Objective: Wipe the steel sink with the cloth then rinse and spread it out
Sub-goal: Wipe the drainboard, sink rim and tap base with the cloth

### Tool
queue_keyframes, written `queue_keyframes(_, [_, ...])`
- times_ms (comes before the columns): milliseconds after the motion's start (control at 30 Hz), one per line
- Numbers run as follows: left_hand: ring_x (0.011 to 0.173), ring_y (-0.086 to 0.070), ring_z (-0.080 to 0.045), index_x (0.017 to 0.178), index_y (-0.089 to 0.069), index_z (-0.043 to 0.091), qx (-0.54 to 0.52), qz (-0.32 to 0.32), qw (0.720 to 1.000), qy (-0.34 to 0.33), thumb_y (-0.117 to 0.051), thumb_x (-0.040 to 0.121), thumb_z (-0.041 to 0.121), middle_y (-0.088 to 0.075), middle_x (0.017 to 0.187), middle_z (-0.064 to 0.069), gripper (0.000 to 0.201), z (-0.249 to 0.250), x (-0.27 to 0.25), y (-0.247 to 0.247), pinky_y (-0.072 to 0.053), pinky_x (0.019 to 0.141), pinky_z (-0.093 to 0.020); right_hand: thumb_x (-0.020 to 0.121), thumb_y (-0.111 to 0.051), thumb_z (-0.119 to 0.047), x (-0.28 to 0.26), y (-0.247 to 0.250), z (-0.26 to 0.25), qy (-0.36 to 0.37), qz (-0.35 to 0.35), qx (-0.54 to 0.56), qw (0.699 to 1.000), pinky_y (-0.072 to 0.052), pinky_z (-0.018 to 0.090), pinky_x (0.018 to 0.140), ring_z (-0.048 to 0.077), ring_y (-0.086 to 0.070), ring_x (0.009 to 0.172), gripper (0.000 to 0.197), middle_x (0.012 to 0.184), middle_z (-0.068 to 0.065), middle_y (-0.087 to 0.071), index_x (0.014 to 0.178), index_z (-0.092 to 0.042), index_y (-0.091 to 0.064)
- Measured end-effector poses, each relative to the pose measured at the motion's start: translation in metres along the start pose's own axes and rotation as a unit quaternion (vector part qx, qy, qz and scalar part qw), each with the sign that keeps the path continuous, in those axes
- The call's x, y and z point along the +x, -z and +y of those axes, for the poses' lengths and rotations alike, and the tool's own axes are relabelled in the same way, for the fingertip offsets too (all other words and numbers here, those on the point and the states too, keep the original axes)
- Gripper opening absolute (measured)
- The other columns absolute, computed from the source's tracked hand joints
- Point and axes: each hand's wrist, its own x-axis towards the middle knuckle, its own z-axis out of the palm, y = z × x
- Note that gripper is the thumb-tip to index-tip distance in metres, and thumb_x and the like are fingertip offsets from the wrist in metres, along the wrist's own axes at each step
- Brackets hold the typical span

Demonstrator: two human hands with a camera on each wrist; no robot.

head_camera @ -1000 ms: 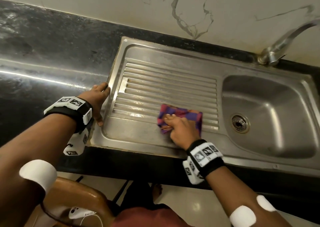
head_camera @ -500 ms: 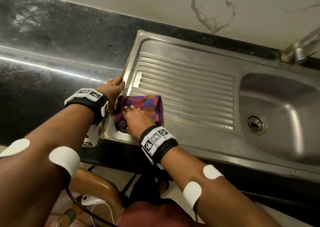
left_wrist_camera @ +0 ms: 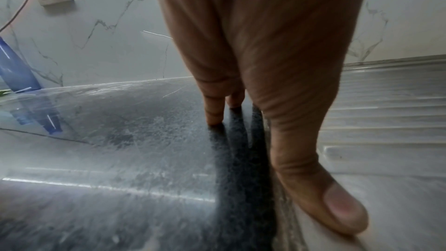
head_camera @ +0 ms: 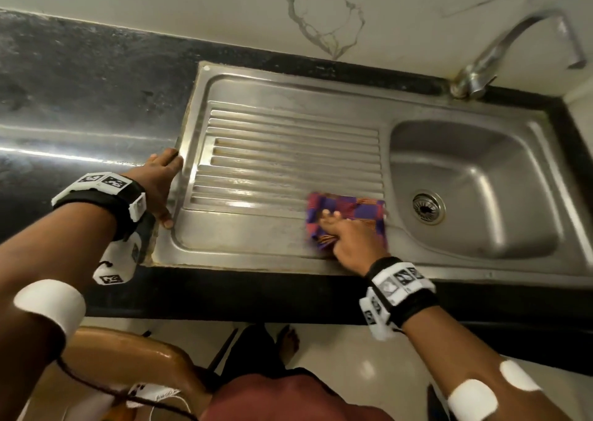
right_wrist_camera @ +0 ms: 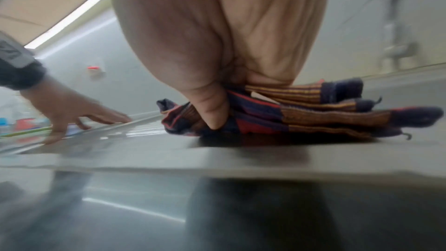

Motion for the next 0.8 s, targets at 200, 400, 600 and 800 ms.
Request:
queue_keyframes(200, [0.146,-0.008,-0.031,0.151,-0.009,0.011,0.002,0.007,1.000,-0.011,-0.096,0.037,0.023,0.001,0.160,-0.003,0.145,-0.002,0.002,-0.001,-0.027,0.115,-0.048,0.081,-0.040,0.010,-0.040,0.021,0.071,-0.152,0.069,0.027,0.986,-0.012,0.024,0.117,0.018,-0.029,0.143,0.064,0.152,-0.001,-0.035,0.139,-0.015,-0.048])
queue_keyframes(400, [0.144,-0.019,-0.032,0.151,-0.013,0.014,0.002,0.014,1.000,-0.022,-0.096,0.036,0.025,-0.005,0.159,-0.002,0.143,-0.003,0.001,-0.001,-0.032,0.112,-0.048,0.080,-0.042,0.006,-0.060,0.001,0.039,-0.143,0.052,-0.016,0.988,-0.020,0.029,0.117,0.019,-0.029,0.143,0.066,0.155,-0.002,-0.031,0.142,-0.019,-0.044])
queue_keyframes(600, [0.144,-0.019,-0.031,0.152,-0.011,0.014,0.002,0.012,1.000,-0.016,-0.096,0.038,0.025,-0.004,0.159,0.000,0.142,-0.003,-0.003,-0.001,-0.030,0.114,-0.043,0.081,-0.041,0.008,-0.062,-0.023,-0.019,-0.047,0.043,-0.022,0.998,-0.013,0.025,0.118,0.016,-0.027,0.144,0.068,0.155,-0.002,-0.031,0.145,-0.016,-0.037])
queue_keyframes(800, [0.140,-0.024,-0.031,0.149,-0.017,0.008,0.028,0.009,0.999,-0.030,-0.096,0.037,0.029,-0.013,0.155,-0.005,0.138,-0.002,-0.002,0.004,-0.033,0.111,-0.041,0.074,-0.052,-0.001,-0.026,-0.061,-0.129,0.142,-0.072,-0.051,0.986,-0.004,0.036,0.120,0.028,-0.015,0.147,0.078,0.159,0.007,-0.018,0.148,-0.010,-0.028])
